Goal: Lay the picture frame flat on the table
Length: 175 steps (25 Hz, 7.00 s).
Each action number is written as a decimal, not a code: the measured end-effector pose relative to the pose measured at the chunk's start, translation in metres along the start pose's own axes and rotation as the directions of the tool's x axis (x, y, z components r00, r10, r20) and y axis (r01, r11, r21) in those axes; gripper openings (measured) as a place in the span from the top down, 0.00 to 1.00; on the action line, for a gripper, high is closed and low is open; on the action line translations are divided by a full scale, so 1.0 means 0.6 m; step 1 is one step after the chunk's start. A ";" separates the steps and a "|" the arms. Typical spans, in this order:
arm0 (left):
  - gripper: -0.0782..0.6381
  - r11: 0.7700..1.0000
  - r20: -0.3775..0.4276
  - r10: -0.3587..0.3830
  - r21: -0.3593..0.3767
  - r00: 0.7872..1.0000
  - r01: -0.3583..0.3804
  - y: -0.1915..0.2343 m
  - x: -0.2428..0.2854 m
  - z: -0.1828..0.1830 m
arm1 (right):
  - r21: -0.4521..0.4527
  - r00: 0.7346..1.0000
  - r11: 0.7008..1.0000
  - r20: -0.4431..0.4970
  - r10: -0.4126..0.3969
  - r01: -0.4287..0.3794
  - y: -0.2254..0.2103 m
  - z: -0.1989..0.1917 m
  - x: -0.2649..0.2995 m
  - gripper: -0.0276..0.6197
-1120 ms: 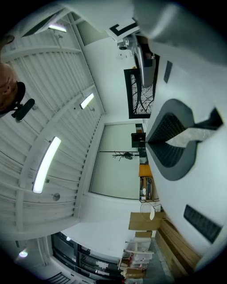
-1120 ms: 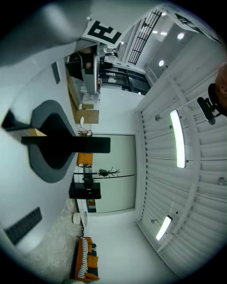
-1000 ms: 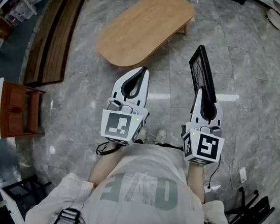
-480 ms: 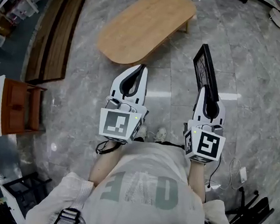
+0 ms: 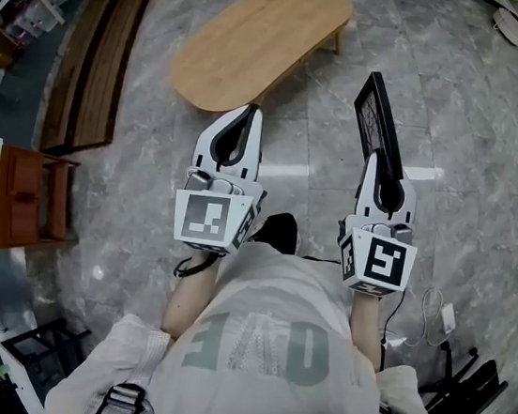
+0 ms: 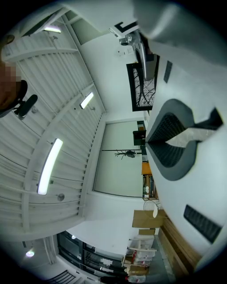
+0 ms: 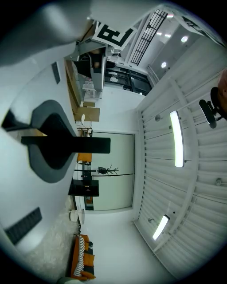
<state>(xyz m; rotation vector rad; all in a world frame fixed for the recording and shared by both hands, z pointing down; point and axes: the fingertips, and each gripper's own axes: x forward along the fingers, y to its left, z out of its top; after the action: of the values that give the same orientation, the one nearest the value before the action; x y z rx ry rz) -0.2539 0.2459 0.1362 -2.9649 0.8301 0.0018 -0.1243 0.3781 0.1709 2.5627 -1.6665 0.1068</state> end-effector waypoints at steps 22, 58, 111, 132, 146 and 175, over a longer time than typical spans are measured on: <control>0.88 0.999 0.059 -0.031 0.026 0.998 0.030 0.001 0.122 0.004 | -0.035 0.998 0.998 -0.007 -0.059 0.059 -0.095 -0.013 0.070 0.93; 0.88 0.999 0.068 -0.035 -0.027 0.997 0.037 0.191 0.720 -0.011 | -0.010 1.000 1.000 -0.018 -0.003 0.003 -0.250 0.059 0.693 0.93; 0.88 0.889 -0.056 0.456 -0.027 0.888 -0.458 0.295 0.830 -0.119 | 0.198 0.764 0.748 0.005 0.645 -0.633 -0.181 0.025 1.033 0.93; 0.88 0.863 -0.212 0.473 -0.085 0.855 -0.498 0.338 0.840 -0.487 | 0.886 0.696 0.295 0.043 0.717 -0.359 -0.113 -0.427 1.152 0.93; 0.88 0.866 -0.334 0.422 -0.129 0.843 -0.484 0.307 0.792 -0.694 | 0.957 0.664 0.253 -0.098 0.741 -0.141 -0.071 -0.703 1.093 0.93; 0.88 0.916 -0.410 0.354 -0.027 0.840 -0.399 0.271 0.777 -0.721 | 0.975 0.634 0.199 -0.217 0.742 0.101 -0.052 -0.792 1.078 0.92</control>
<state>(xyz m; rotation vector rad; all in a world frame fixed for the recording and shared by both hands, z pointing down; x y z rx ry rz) 0.0537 -0.1606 0.5499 -2.8801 1.5013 -0.5735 0.1597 -0.1462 0.7094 1.7694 -2.0575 2.5195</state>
